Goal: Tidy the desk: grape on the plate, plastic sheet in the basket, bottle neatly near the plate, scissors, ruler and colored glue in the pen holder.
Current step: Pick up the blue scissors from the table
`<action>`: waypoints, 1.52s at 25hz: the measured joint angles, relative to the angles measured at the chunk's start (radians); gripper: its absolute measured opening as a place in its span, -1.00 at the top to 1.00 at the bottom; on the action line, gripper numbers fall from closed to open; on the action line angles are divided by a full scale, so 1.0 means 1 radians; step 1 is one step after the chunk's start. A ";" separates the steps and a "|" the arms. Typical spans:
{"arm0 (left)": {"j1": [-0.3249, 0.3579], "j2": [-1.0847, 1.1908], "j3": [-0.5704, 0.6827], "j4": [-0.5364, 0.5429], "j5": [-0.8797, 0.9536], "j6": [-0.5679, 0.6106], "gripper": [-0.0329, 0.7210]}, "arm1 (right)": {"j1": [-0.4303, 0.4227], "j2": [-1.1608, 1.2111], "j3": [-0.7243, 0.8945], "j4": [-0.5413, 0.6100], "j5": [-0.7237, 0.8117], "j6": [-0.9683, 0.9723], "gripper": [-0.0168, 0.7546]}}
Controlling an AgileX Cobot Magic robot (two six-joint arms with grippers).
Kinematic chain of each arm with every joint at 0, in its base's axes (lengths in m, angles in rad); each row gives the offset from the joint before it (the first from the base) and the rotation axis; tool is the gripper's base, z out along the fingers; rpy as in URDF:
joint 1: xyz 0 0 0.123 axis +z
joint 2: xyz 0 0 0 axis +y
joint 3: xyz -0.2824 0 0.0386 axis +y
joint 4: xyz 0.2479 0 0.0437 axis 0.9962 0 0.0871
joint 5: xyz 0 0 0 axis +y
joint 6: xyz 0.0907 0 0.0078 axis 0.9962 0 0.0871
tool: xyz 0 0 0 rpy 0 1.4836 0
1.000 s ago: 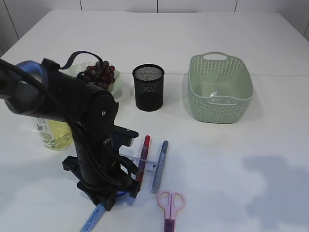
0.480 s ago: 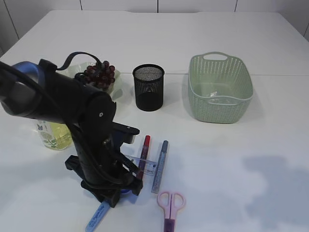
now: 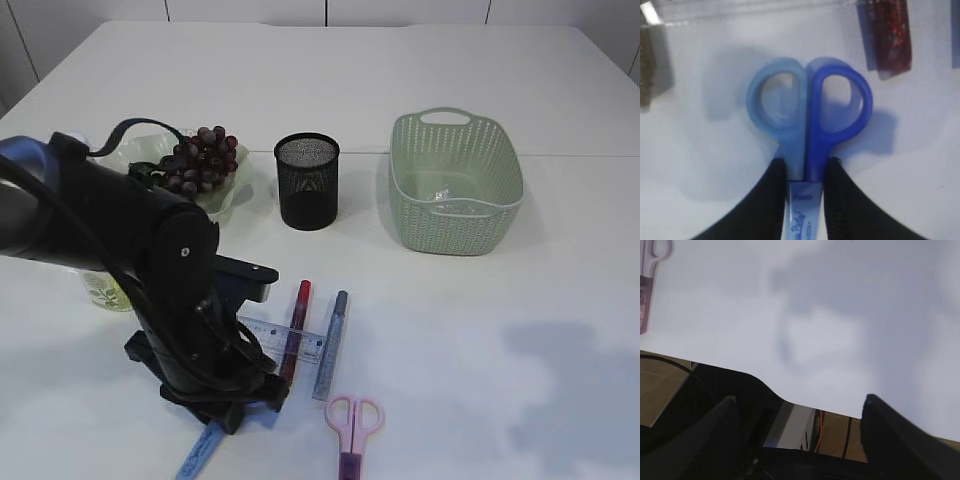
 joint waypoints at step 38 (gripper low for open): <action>-0.028 -0.123 0.040 -0.020 0.139 0.000 0.49 | 0.000 -0.004 0.000 0.008 0.001 -0.005 -0.56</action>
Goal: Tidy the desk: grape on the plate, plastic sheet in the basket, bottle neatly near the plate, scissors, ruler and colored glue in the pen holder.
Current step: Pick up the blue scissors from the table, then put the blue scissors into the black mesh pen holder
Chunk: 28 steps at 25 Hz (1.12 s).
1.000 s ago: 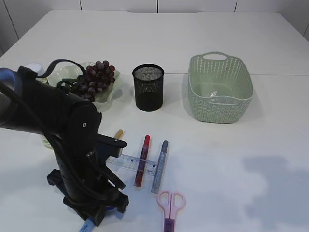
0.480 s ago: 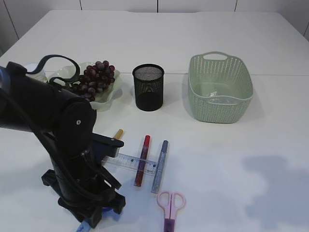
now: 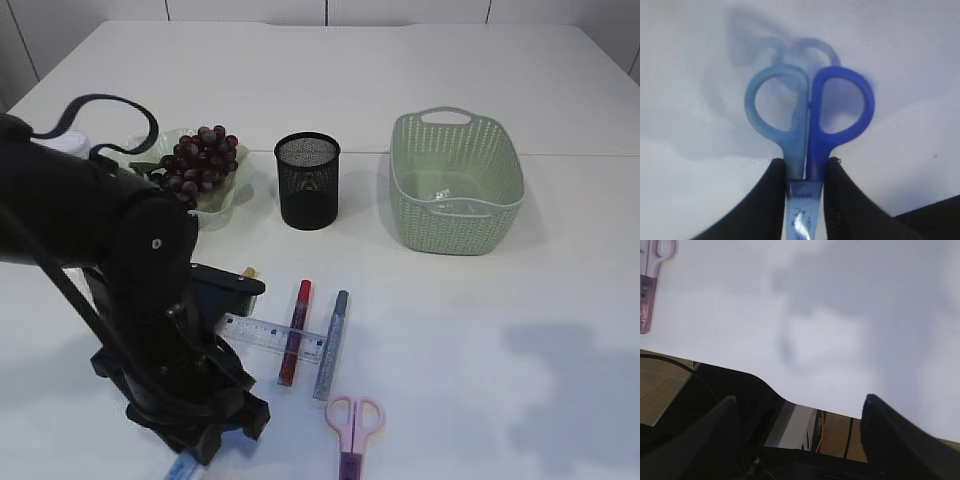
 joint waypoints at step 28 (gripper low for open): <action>-0.009 -0.230 -0.065 0.112 -0.320 0.002 0.49 | 0.000 0.000 0.000 0.002 0.000 -0.002 -0.56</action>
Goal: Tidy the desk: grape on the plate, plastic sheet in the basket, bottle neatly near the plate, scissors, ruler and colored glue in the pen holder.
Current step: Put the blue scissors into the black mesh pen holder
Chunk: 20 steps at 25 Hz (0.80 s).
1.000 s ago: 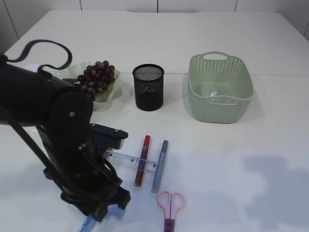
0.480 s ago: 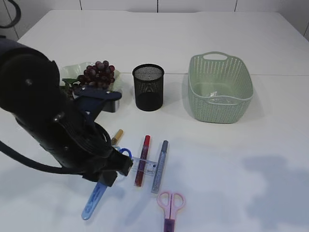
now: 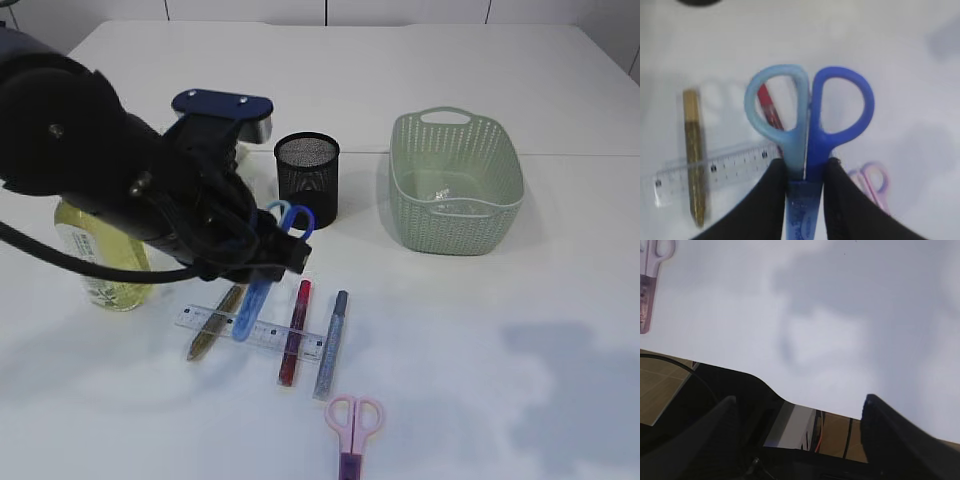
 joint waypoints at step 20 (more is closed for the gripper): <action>0.146 0.059 -0.037 0.047 -0.743 0.000 0.49 | 0.000 0.000 0.000 0.000 0.000 -0.016 -0.55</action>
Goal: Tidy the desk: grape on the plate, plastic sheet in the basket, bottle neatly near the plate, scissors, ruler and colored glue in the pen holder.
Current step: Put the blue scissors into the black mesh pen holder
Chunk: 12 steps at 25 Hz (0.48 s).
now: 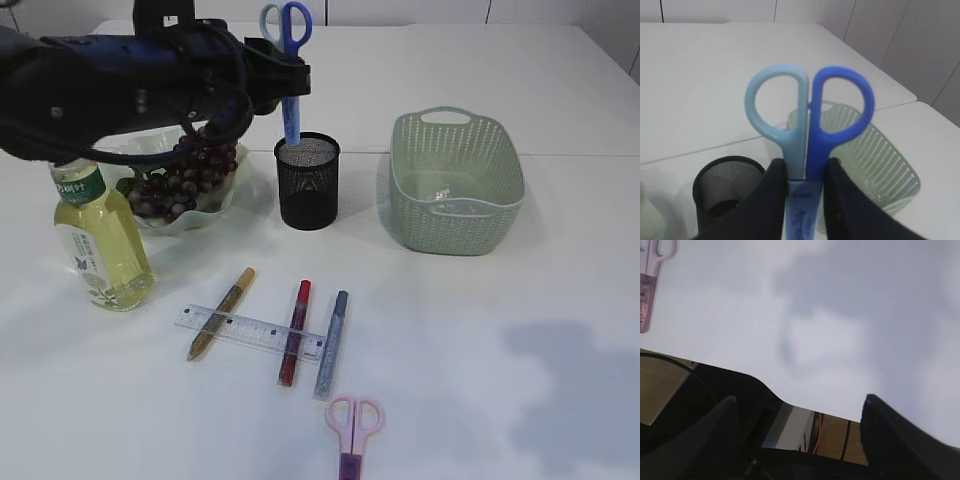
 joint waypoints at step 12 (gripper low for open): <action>0.056 0.276 -0.247 0.048 -0.117 0.002 0.49 | 0.000 0.000 0.000 0.000 -0.009 -0.012 -0.55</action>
